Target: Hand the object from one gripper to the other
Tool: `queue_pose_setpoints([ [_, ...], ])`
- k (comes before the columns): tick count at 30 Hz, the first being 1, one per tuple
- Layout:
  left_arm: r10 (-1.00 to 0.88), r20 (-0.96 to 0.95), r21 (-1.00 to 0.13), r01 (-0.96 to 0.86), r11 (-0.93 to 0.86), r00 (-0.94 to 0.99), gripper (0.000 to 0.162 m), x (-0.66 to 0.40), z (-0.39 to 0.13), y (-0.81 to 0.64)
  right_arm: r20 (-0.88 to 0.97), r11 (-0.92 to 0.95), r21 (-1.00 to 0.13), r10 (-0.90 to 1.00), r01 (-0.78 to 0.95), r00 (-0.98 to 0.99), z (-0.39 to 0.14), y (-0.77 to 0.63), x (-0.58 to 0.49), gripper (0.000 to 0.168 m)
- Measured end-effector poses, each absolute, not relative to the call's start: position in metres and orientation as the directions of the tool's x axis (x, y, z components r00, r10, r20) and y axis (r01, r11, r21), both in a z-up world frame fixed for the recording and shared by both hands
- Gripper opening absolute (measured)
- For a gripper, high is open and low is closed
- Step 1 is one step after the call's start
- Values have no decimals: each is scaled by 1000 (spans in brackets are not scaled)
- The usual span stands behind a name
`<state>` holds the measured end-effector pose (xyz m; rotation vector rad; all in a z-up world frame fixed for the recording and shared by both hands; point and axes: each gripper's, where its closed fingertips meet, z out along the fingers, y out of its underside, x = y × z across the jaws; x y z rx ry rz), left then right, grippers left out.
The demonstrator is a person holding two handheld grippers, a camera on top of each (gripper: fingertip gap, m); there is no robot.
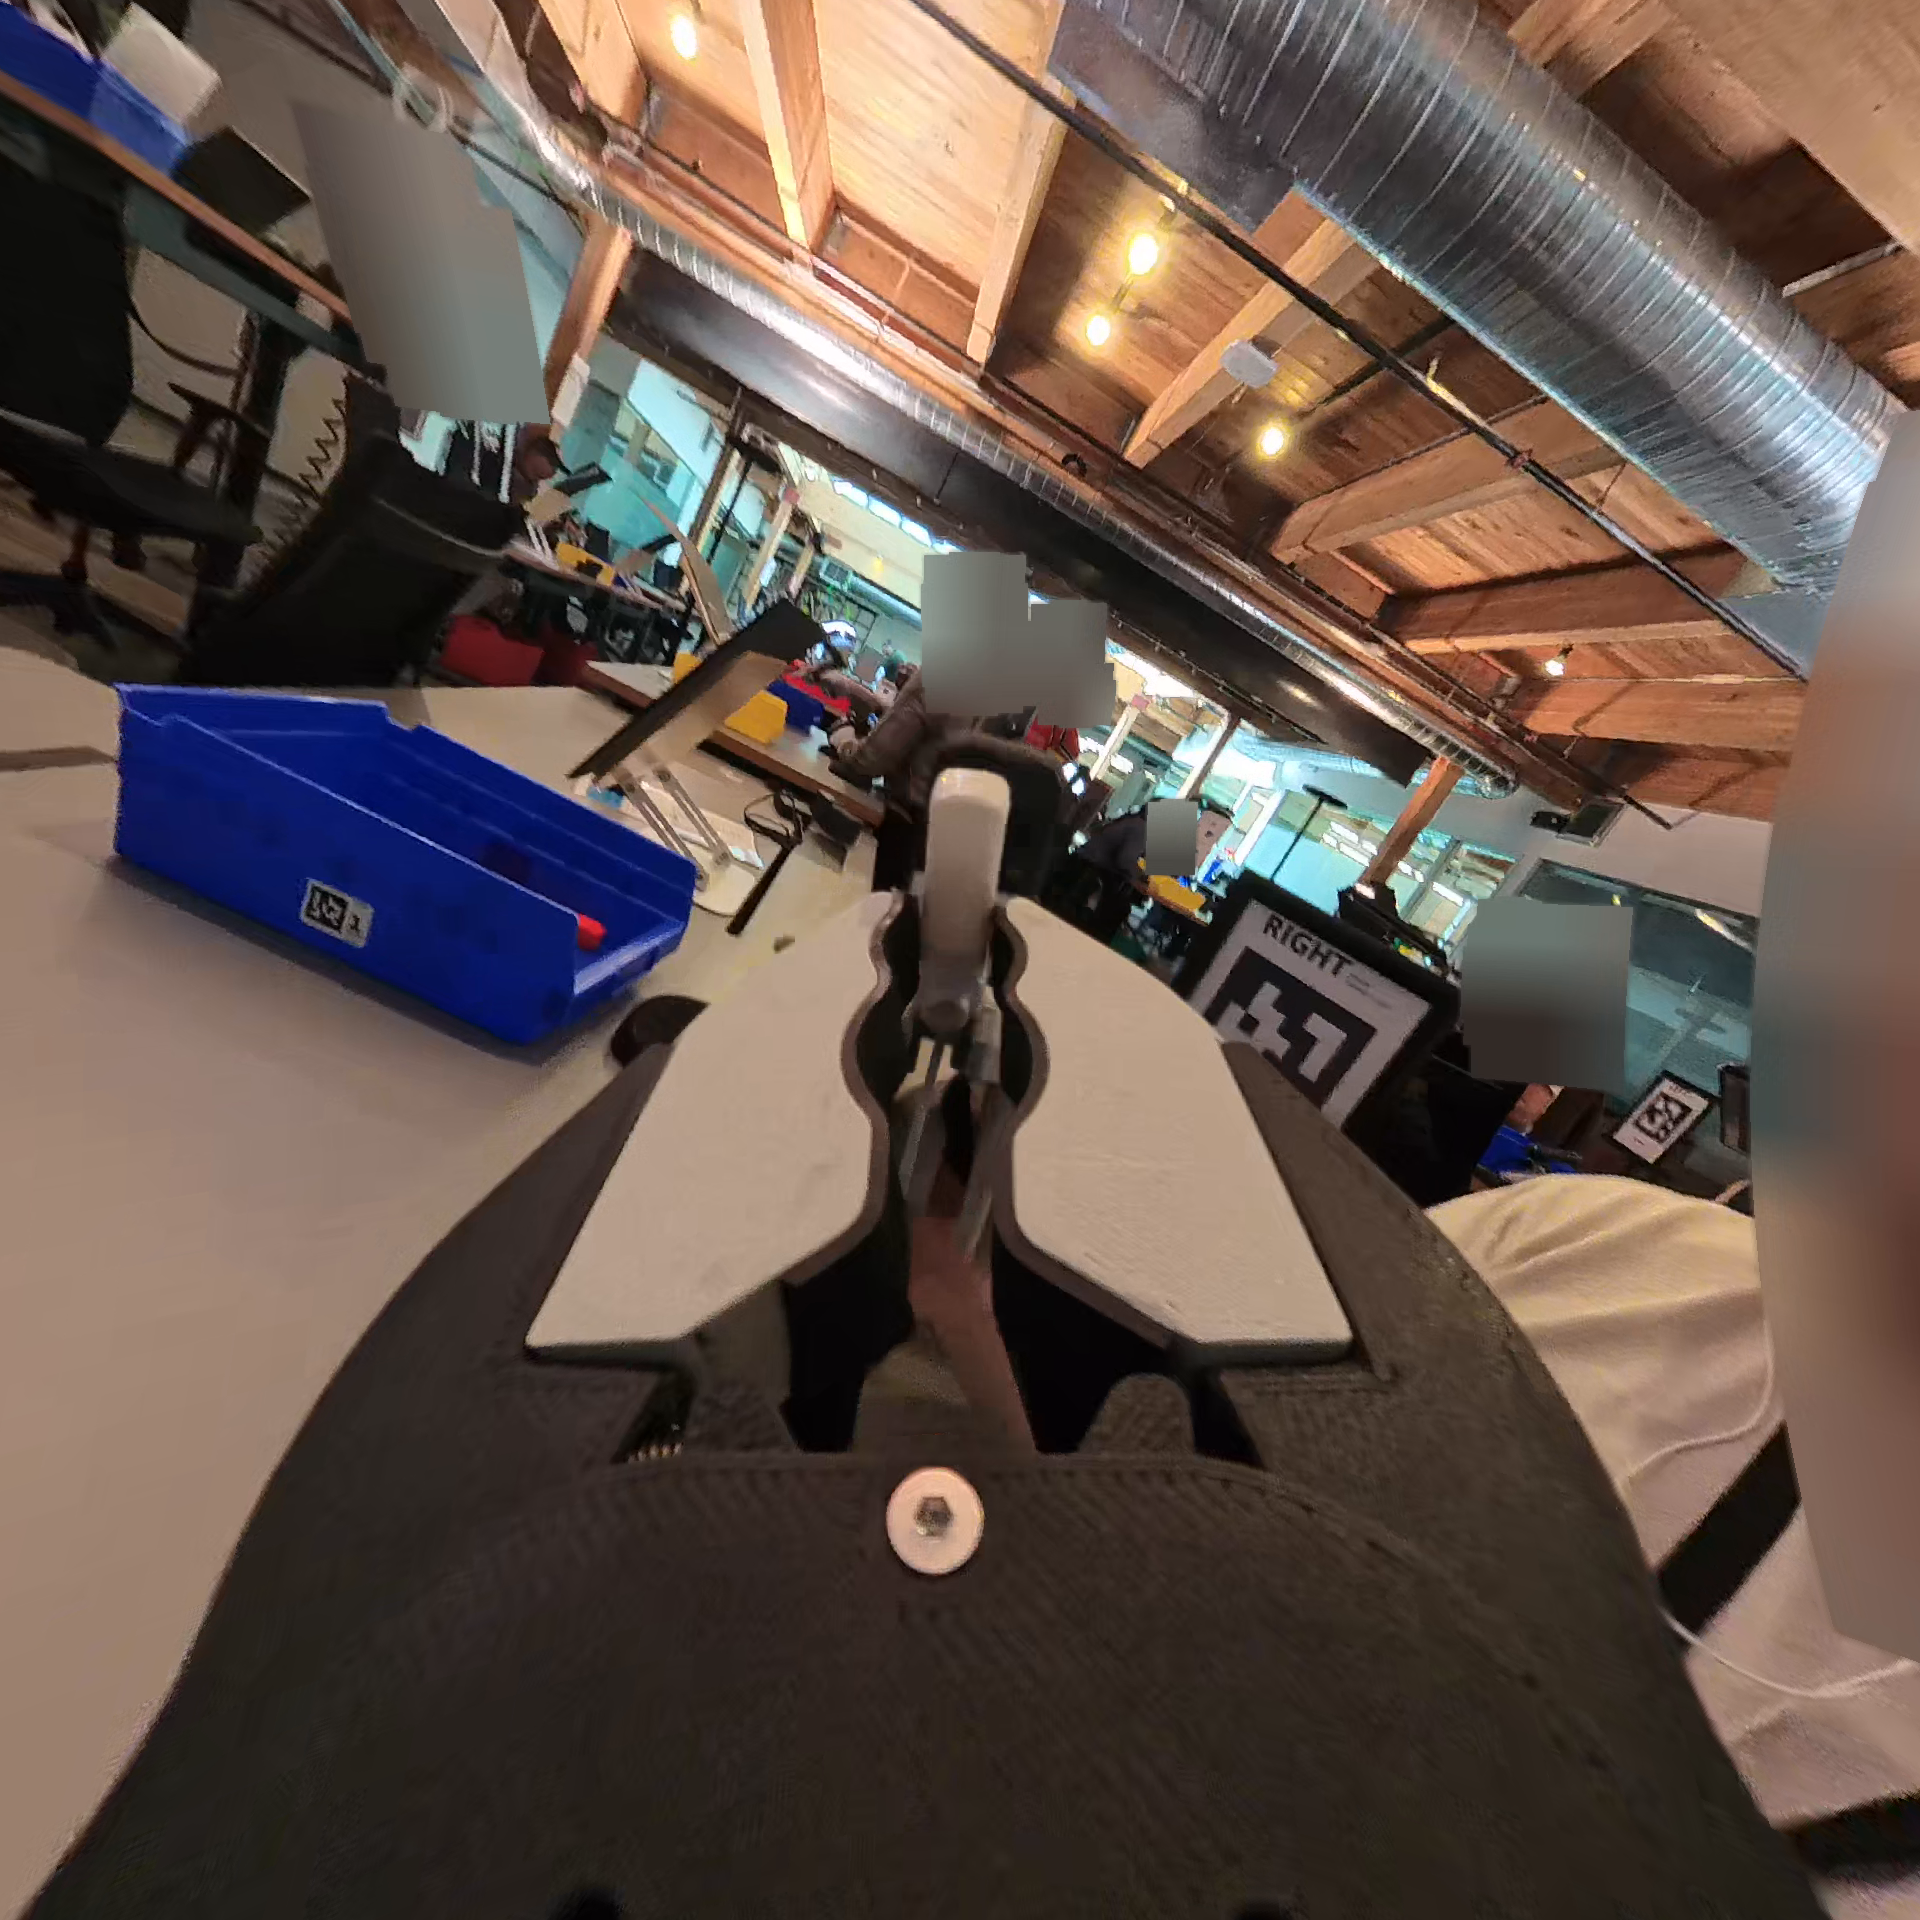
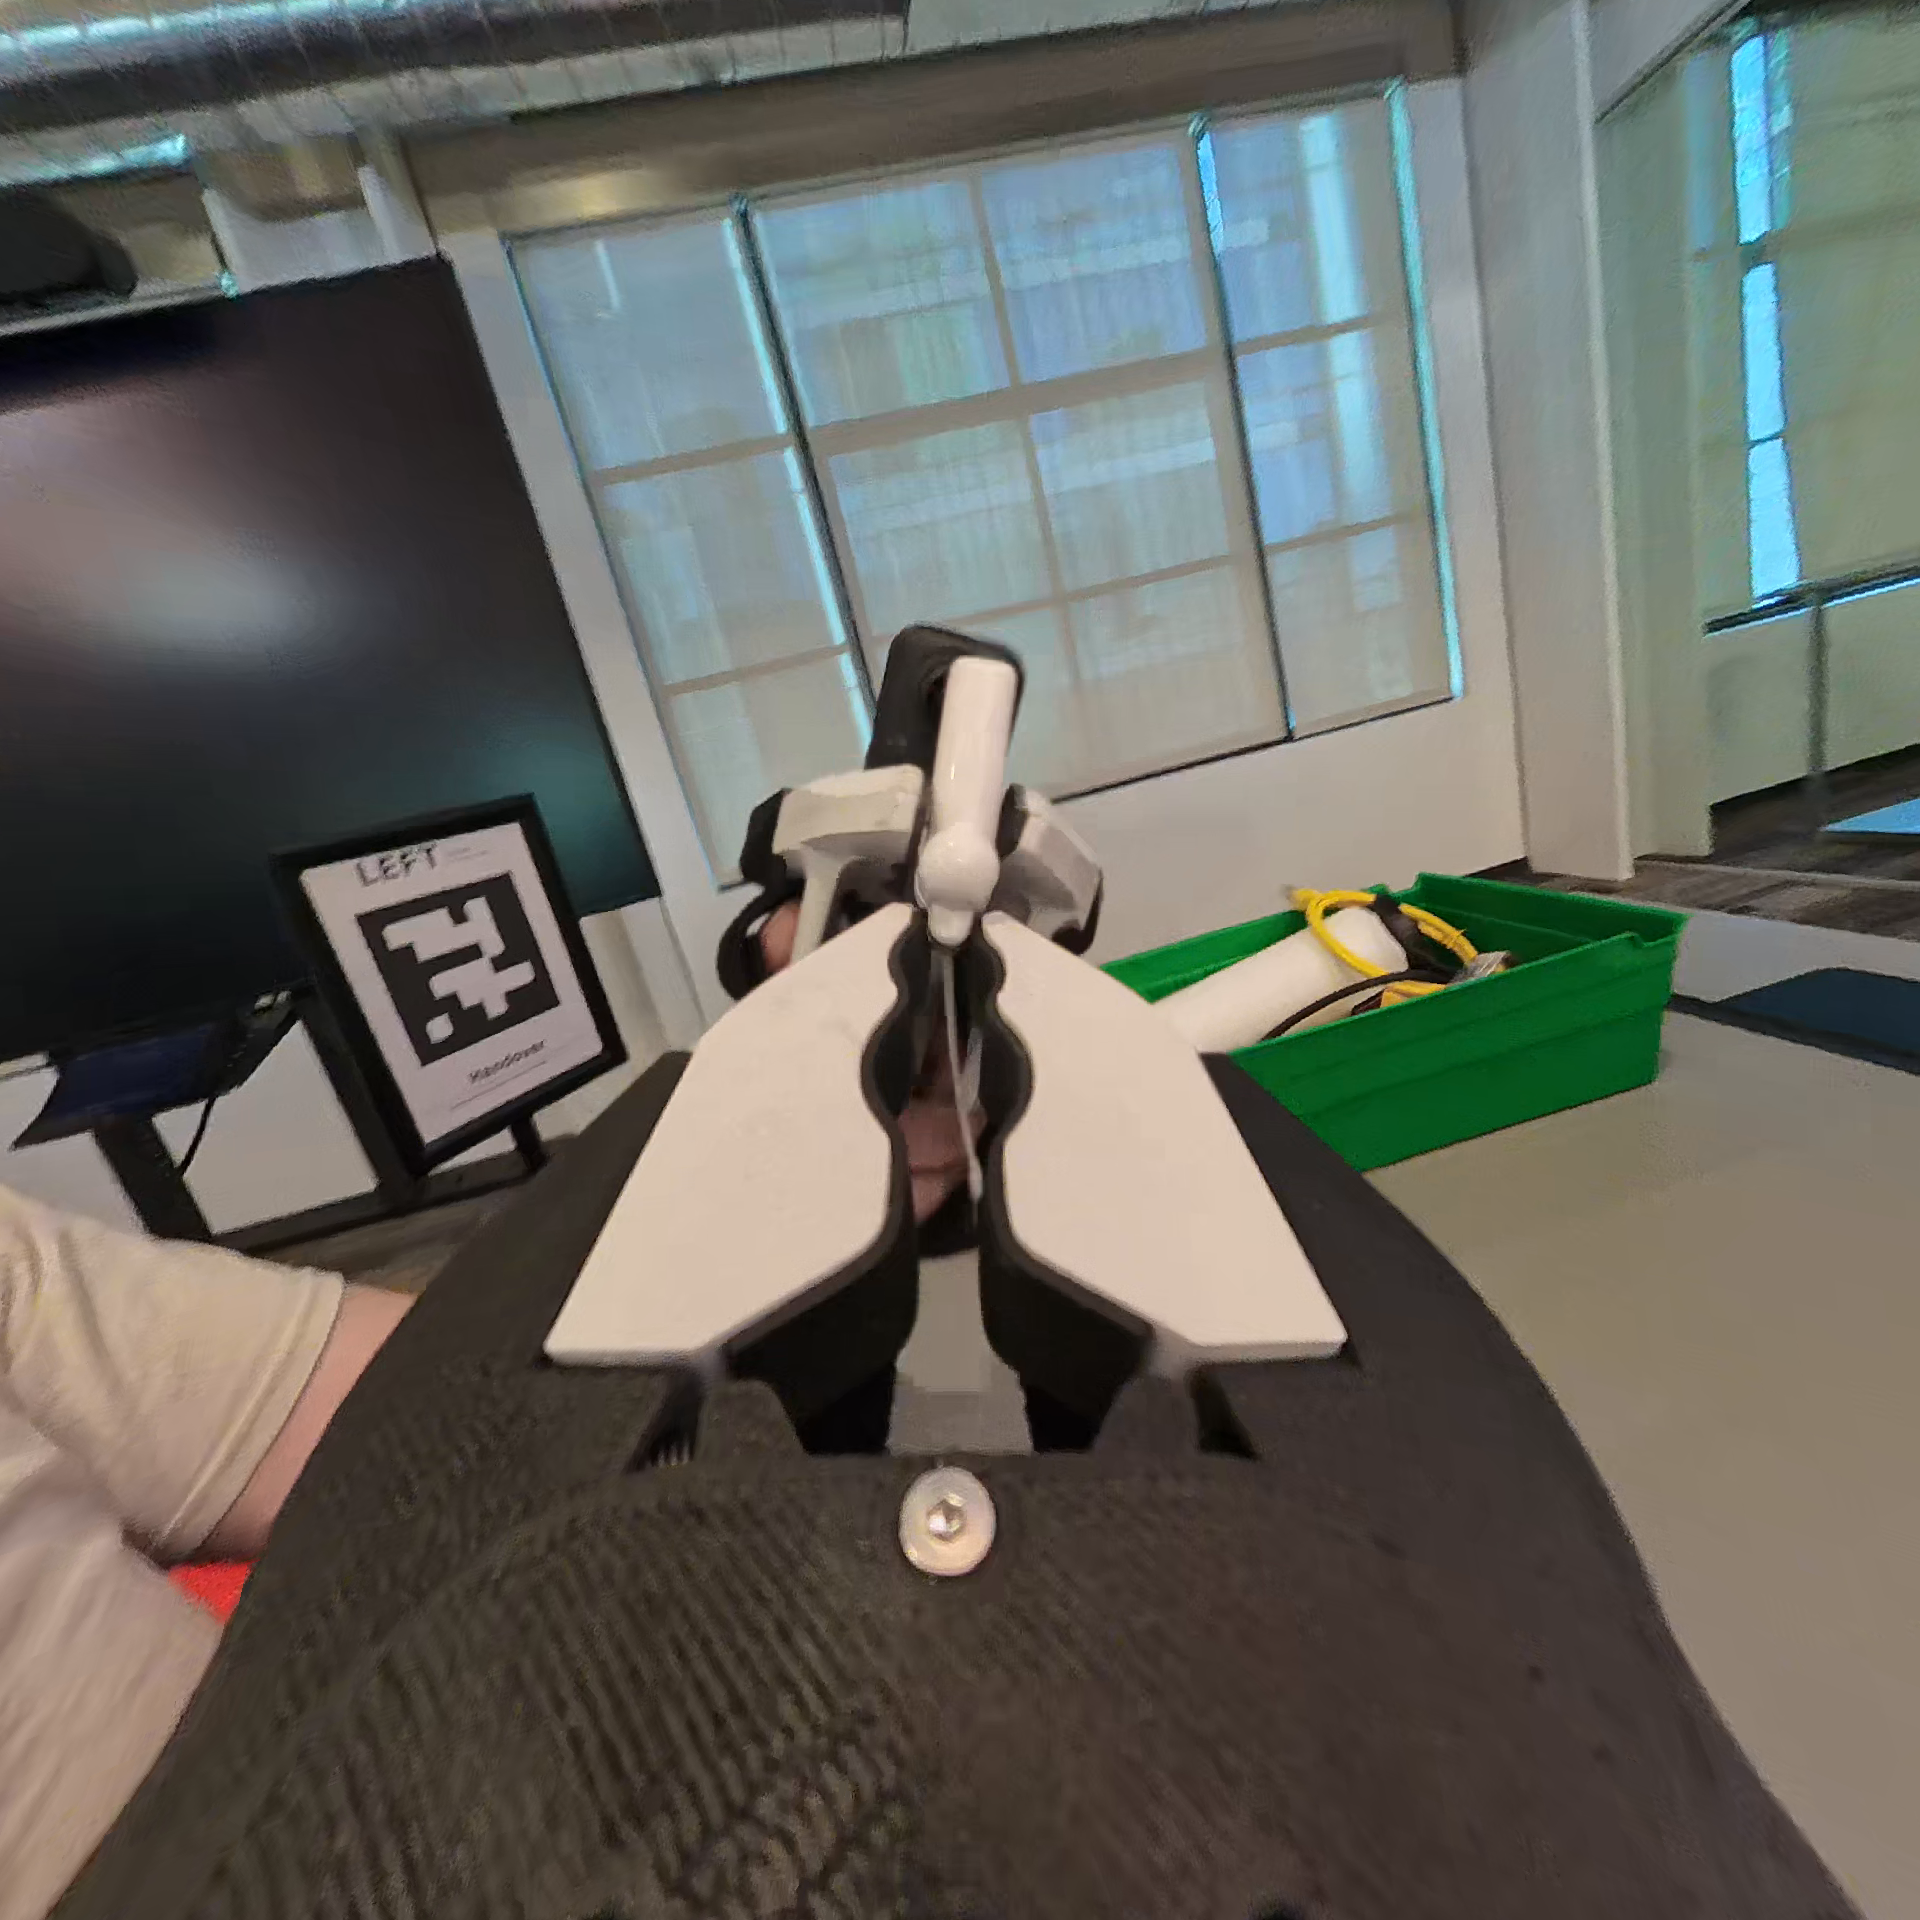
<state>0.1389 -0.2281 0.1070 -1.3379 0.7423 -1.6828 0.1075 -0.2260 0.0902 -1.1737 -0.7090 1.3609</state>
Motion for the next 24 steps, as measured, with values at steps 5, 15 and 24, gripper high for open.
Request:
queue_pose_setpoints([
  [5,-952,275,-956,142,-255,138,36,111,104,-226,-184,-170,-976,978,-133,98,79,-233,133,6],
  [15,-861,-473,-861,-306,406,187,51,143,91,-258,-535,-467,-835,814,292,-226,71,-285,166,7],
  [24,-811,-584,-771,-287,568,-39,16,172,78,-295,-608,-485,-779,739,398,-290,62,-314,171,7],
])
